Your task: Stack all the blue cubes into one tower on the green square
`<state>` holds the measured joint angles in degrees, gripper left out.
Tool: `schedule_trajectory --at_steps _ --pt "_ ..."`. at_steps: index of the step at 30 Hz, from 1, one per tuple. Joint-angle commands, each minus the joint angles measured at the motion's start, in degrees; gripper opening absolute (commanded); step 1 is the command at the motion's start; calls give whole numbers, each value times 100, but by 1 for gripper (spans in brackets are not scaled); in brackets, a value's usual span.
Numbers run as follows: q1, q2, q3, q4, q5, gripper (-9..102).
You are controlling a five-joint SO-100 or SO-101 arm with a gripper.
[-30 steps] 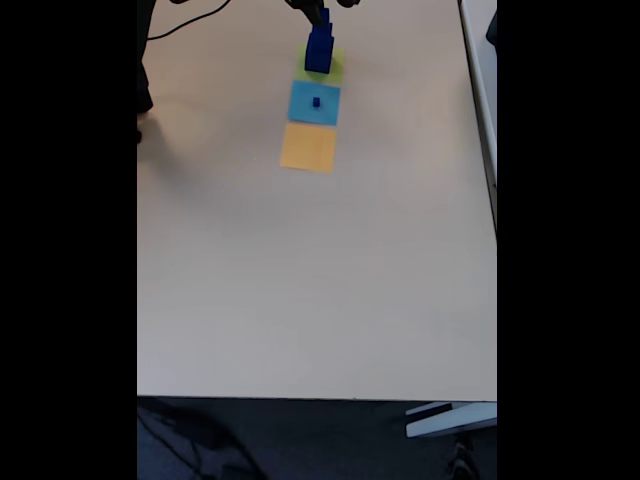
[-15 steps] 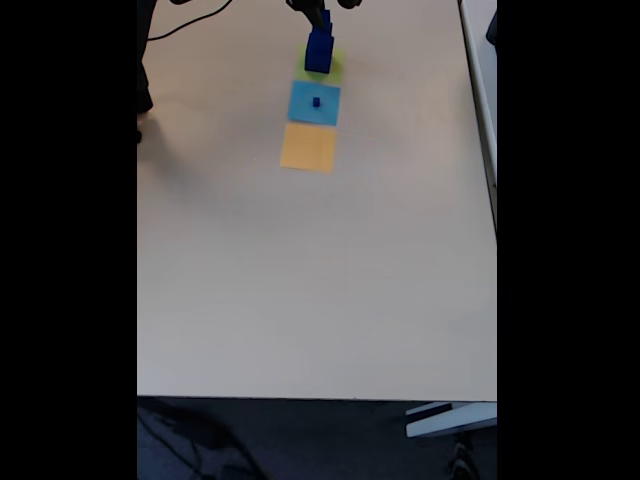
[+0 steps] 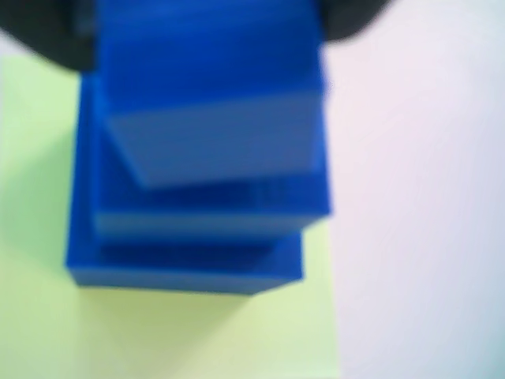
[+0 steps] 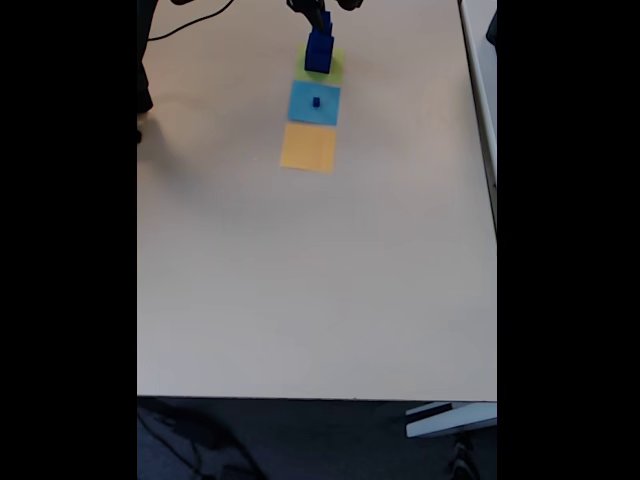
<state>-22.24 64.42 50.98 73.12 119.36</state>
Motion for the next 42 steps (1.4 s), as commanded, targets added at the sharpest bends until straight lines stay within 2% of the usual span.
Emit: schedule_trajectory --at_steps 1,42 --pt "44 79 -378 -114 -26 0" --pt "-62 97 -343 -70 53 6"
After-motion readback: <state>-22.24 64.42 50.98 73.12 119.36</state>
